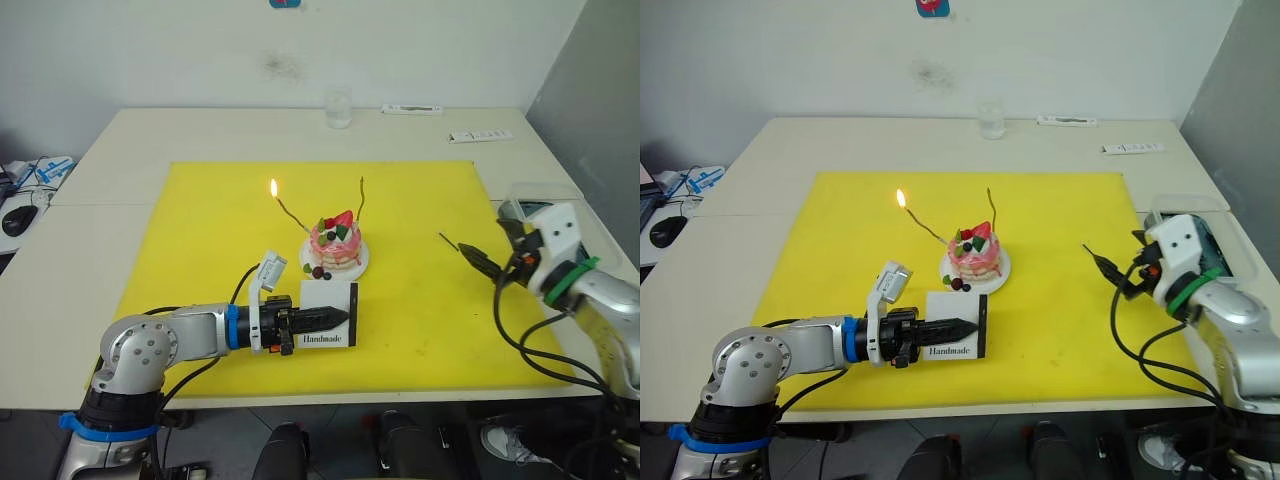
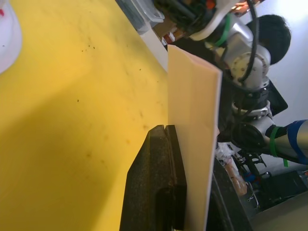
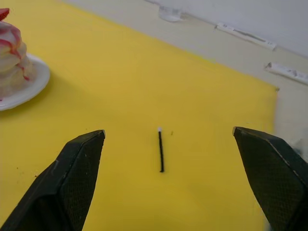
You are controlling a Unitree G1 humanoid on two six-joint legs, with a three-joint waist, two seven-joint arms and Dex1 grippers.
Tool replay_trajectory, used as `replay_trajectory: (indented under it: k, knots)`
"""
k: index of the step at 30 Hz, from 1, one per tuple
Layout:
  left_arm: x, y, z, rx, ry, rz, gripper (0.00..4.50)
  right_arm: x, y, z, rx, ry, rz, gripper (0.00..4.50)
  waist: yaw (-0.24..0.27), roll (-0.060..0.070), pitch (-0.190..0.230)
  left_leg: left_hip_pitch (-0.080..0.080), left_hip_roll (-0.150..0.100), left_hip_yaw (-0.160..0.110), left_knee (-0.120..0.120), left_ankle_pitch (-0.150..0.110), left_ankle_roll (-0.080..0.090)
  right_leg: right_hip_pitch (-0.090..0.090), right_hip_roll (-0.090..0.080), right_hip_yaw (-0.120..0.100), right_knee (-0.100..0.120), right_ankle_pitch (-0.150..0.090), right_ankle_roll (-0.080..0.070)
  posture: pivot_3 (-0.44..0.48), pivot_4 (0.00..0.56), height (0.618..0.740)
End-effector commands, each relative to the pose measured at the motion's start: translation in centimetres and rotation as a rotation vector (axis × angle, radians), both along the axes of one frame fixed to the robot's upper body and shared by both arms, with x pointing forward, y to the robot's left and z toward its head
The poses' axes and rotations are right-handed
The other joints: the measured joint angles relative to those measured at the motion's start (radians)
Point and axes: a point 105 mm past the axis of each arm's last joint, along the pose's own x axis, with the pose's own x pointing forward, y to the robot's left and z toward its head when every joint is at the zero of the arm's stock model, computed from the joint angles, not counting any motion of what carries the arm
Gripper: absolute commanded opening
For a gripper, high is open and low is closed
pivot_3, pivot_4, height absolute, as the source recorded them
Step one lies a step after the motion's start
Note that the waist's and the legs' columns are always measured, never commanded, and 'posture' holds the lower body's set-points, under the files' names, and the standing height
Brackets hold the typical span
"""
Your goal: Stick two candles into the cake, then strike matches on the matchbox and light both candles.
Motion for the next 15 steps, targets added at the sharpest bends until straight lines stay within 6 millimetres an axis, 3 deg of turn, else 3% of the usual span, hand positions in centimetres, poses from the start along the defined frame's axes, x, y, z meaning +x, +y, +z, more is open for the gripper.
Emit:
replay_trajectory:
  k: [1,8,15]
  knots:
    - [0.0,-0.1,0.7,-0.011,-0.033,-0.012,0.0,1.5,0.5,0.6,-0.045,-0.069,0.008,4.45,0.001,0.0,0.0,0.0,0.0,0.0,0.0,0.0,0.0,0.0,0.0,0.0,0.0,0.0,0.0,0.0,0.15,0.74]
    - [0.0,0.1,0.8,-0.008,-0.039,-0.003,0.0,3.9,0.6,-0.9,-0.071,-0.089,-0.021,4.45,0.002,0.0,0.0,-0.001,0.0,0.0,-0.001,0.0,0.0,0.0,0.0,0.0,-0.001,0.0,-0.001,0.0,0.15,0.74]
    - [-0.1,0.1,0.8,-0.009,-0.04,0.0,0.0,4.8,0.9,-2.5,-0.058,-0.072,-0.032,4.45,0.002,0.0,0.0,-0.001,0.0,0.0,0.0,0.0,0.0,0.0,0.0,0.0,0.0,0.0,0.0,0.0,0.15,0.74]
